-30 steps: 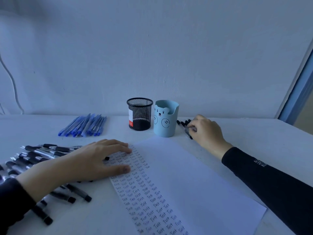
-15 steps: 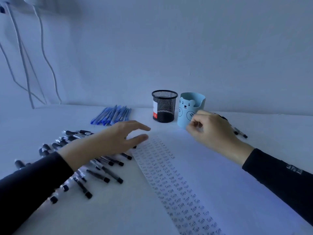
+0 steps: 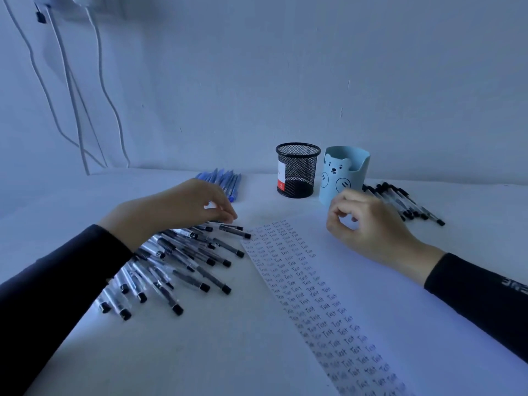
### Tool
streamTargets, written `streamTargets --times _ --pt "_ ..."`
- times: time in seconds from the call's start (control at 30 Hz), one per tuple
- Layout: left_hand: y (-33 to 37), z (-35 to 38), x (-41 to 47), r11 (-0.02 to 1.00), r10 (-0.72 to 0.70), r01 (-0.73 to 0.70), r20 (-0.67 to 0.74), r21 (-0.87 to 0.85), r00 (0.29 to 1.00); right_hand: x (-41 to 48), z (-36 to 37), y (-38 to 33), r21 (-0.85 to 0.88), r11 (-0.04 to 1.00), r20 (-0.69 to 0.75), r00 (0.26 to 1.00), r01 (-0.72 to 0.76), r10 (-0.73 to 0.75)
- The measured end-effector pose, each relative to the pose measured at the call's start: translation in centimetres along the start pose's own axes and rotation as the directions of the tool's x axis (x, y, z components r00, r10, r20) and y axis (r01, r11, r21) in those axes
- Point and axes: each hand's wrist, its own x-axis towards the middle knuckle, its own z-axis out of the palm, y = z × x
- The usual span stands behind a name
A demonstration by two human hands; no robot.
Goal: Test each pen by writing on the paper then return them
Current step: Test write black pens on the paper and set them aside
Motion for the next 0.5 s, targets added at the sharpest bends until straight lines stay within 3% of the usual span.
streamTargets --times 0.23,0.4,0.5 --pt "-0.2 0.7 0.6 0.996 0.056 -0.058 0.025 0.063 0.998 0.0 -0.1 -0.2 -0.012 1.0 -0.007 1.0 -0.006 0.006" --pt "2.1 2.1 0.8 0.978 0.202 -0.188 -0.192 0.09 0.96 0.0 0.0 -0.2 -0.006 1.0 -0.006 1.0 -0.016 0.016" --pt "4.8 4.4 0.9 0.95 0.312 -0.3 -0.219 0.087 0.925 0.1 -0.1 -0.2 0.009 0.999 0.009 0.999 -0.031 0.031"
